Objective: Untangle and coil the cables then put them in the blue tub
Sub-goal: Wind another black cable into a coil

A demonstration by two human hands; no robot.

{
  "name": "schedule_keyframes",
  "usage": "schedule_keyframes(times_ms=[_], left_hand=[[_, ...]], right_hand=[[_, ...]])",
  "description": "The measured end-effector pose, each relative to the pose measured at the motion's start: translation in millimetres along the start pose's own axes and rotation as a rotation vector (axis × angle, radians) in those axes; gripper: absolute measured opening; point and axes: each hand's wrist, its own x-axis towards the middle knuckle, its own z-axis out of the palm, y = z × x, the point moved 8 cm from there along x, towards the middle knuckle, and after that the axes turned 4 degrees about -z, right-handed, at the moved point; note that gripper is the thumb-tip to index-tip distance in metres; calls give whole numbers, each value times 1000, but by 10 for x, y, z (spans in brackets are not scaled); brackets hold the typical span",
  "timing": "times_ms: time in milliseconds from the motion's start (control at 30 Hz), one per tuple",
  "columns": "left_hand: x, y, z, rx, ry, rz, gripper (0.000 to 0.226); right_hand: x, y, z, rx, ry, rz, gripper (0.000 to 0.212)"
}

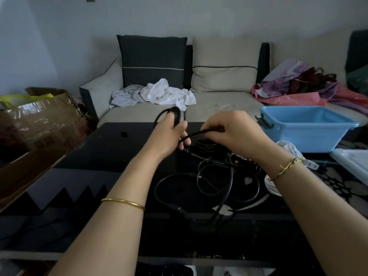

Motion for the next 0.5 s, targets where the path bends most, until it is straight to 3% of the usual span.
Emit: schedule_keyframes(times_ms=[100, 200, 367, 500], left_hand=[[-80, 89, 172, 102, -176, -28, 27], [-184, 146, 277, -99, -325, -118, 44], [-241, 193, 329, -99, -436, -167, 35], [-287, 163, 322, -289, -506, -272, 36]], right_hand=[[-3, 75, -149, -201, 140, 20, 14], [-7, 153, -184, -297, 220, 38, 23], [4, 203, -120, -355, 308, -17, 35], [17, 204, 9, -353, 308, -75, 48]])
